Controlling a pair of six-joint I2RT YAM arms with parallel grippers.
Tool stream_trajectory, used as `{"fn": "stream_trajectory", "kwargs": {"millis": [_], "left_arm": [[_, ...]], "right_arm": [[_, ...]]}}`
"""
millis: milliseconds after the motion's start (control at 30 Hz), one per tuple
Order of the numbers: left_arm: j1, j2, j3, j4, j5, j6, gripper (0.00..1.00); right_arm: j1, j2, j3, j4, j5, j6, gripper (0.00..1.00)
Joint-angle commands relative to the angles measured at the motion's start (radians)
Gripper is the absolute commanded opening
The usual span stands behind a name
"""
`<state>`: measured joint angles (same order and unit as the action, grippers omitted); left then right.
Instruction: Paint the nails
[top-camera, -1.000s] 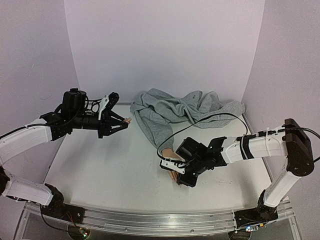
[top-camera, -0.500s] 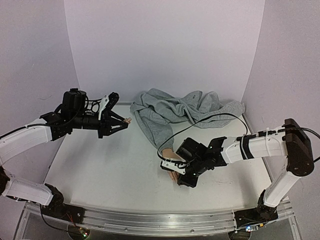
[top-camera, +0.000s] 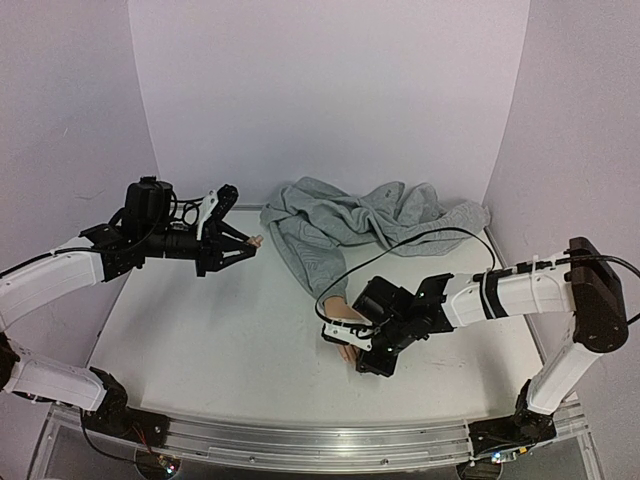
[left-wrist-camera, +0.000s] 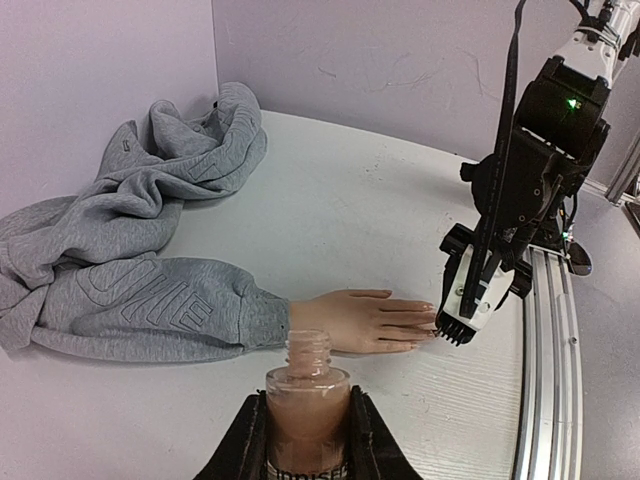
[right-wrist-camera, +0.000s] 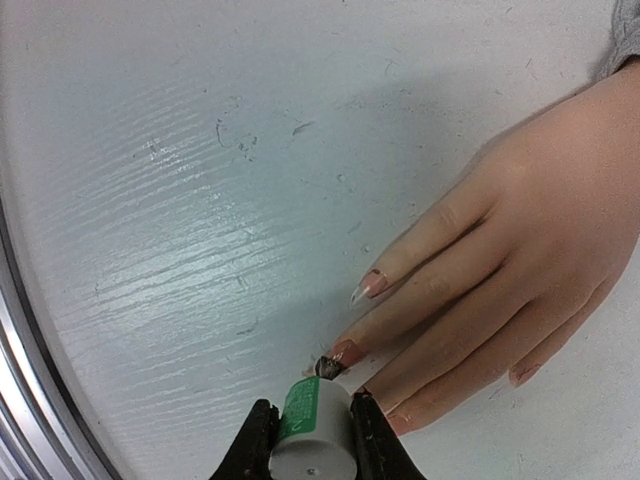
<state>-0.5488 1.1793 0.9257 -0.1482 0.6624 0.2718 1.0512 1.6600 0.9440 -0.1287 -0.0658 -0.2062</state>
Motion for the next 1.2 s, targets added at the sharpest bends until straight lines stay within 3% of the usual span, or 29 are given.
{"fn": "stream_trajectory", "kwargs": {"millis": [0, 200, 500, 733, 867, 1167], "left_arm": [[0.006, -0.024, 0.021, 0.036, 0.024, -0.001, 0.0], [0.006, -0.023, 0.021, 0.037, 0.026, -0.003, 0.0], [0.007, -0.042, 0.025, 0.036, 0.049, -0.014, 0.0], [0.003, -0.052, 0.03, 0.035, 0.125, -0.027, 0.0], [-0.018, -0.059, 0.024, 0.036, 0.16, -0.015, 0.0], [-0.112, -0.121, -0.022, 0.032, 0.102, 0.101, 0.0]], "right_arm": [[0.011, -0.013, 0.03, -0.055, -0.012, 0.02, 0.0], [0.011, -0.064, 0.025, -0.057, -0.019, 0.031, 0.0], [0.011, -0.292, 0.036, -0.004, -0.021, 0.121, 0.0], [0.01, -0.419, 0.022, 0.337, 0.066, 0.331, 0.0], [0.01, -0.406, 0.085, 0.444, 0.074, 0.392, 0.0], [0.01, -0.25, 0.355, 0.407, -0.061, 0.492, 0.0]]}}
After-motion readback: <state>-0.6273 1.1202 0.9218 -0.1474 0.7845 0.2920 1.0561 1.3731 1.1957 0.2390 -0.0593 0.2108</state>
